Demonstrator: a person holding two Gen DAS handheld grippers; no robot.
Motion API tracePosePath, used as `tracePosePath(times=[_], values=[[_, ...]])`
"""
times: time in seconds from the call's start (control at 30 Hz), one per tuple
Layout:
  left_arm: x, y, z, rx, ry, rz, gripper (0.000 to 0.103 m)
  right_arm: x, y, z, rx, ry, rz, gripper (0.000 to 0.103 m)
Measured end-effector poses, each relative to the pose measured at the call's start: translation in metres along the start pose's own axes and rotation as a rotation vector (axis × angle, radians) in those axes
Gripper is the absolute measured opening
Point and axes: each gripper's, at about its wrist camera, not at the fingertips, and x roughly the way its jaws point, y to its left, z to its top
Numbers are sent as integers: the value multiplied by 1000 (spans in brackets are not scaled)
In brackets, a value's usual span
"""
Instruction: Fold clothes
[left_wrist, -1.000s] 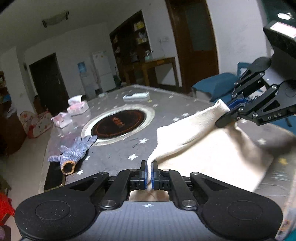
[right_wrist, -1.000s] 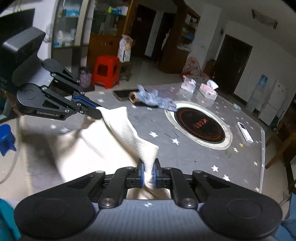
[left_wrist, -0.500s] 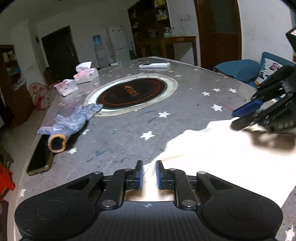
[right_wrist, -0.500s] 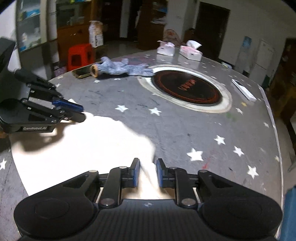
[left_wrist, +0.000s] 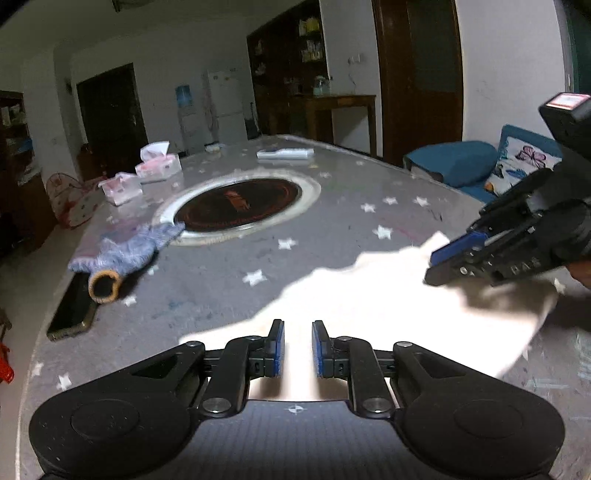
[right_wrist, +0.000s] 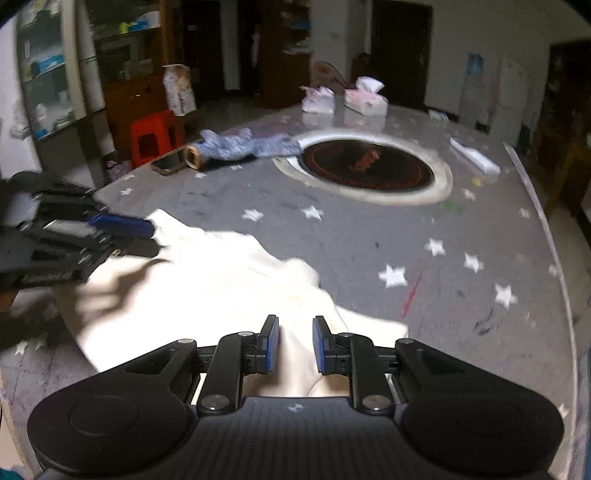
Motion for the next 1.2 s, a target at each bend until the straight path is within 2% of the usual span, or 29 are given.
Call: tracePosePath(times=[0.13, 0.3, 0.6, 0.8, 1.2], values=[[5, 6, -11, -17, 41, 12, 19, 8, -15, -4, 65, 15, -8, 16], [-12, 6, -11, -39, 12, 19, 19, -14, -24, -3, 82, -17, -45, 17], [-41, -26, -22, -15, -31, -42, 19, -62, 11, -21, -21, -51, 2, 17], [-43, -25, -31, -44, -8, -28, 19, -69, 38, -40, -67, -54, 27, 17], [-43, -19, -45, -100, 1, -28, 19, -61, 33, -71, 29, -26, 35, 16]])
